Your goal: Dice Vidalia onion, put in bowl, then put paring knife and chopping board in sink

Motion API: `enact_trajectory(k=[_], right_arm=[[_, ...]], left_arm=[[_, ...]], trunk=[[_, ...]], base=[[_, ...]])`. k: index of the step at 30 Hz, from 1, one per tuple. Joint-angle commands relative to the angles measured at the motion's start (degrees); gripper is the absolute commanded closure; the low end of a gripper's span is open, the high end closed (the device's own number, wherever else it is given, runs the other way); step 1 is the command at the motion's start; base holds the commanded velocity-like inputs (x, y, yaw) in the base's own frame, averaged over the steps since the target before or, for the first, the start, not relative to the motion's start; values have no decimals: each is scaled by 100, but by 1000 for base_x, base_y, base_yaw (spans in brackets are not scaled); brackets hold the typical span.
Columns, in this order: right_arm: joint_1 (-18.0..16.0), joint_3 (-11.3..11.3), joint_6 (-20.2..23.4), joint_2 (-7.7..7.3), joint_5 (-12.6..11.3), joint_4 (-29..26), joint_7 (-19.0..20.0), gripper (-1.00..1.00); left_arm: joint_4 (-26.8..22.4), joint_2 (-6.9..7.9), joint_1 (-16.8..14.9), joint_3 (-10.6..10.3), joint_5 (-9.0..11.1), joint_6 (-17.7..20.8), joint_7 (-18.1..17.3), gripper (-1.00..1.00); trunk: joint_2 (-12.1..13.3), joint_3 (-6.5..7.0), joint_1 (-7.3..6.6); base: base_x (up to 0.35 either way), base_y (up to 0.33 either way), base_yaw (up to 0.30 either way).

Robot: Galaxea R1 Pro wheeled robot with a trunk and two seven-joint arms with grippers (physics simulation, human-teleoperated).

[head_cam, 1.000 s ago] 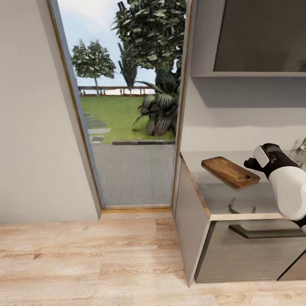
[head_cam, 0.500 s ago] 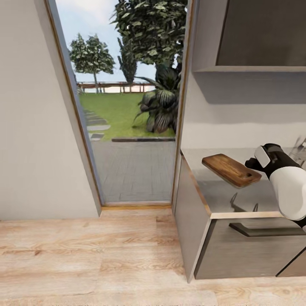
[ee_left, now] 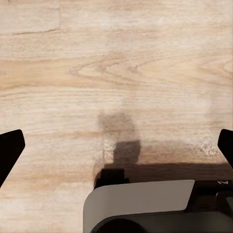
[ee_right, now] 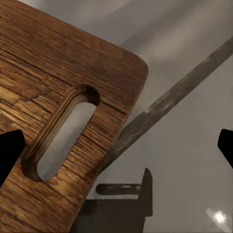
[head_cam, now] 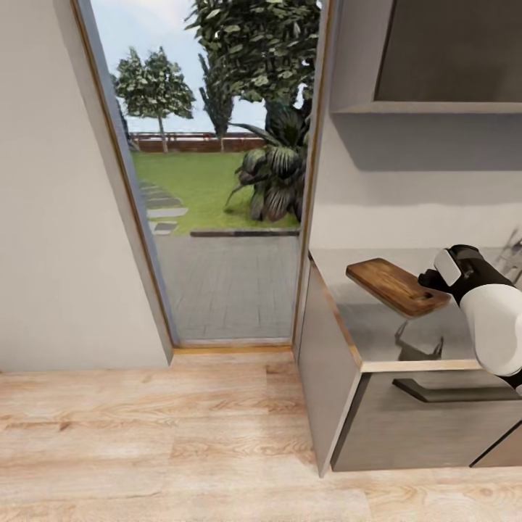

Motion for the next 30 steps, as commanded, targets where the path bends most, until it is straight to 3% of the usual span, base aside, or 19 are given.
enact_trajectory(k=[1, 30], right_arm=[[-3, -17, 18, 2, -13, -6, -24, -100], [-3, -17, 15, -63, -13, -11, -24, -100]], left_arm=[[-8, 1, 2, -1, 1, -7, -4, -100], [-8, -17, 2, -10, -17, 1, -2, -100]], trunk=[[-2, -14, 1], [-2, -280, 1]], base=[[115, 0, 0], [28, -9, 0]])
